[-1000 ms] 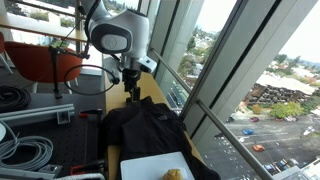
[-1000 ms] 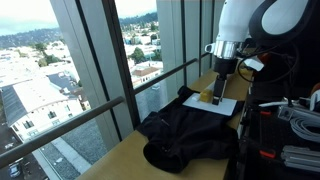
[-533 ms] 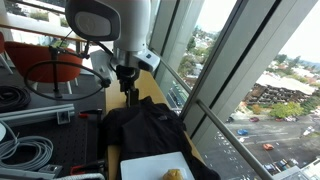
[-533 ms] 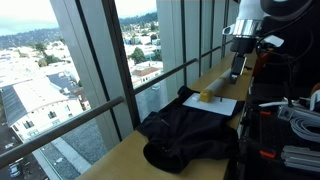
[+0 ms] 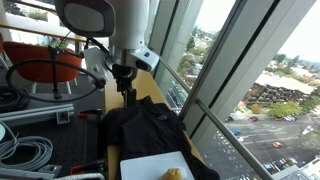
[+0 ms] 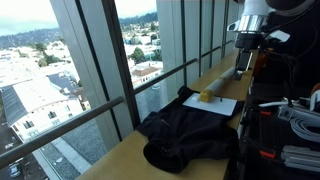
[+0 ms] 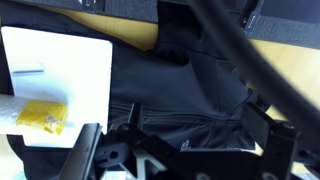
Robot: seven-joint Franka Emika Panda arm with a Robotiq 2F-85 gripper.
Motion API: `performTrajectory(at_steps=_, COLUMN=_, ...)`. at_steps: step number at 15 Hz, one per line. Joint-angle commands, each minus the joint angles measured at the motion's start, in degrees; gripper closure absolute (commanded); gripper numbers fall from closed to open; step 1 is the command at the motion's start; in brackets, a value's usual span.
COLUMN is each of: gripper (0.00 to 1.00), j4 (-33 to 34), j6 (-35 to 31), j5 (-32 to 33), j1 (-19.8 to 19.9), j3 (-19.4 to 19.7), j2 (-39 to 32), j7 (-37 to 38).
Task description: Close the zip of the jersey
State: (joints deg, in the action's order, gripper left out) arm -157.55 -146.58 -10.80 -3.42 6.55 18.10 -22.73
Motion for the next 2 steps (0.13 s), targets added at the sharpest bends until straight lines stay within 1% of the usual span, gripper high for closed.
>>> performTrajectory(at_steps=1, gripper=0.00, j4=0.04, j6=0.11, j5=0.26, j1=-0.30, j3=0.30, j2=0.03, j7=0.24)
performTrajectory(at_steps=2, gripper=0.00, j4=0.04, j6=0.11, j5=0.26, j1=-0.30, j3=0.30, j2=0.00, j7=0.24)
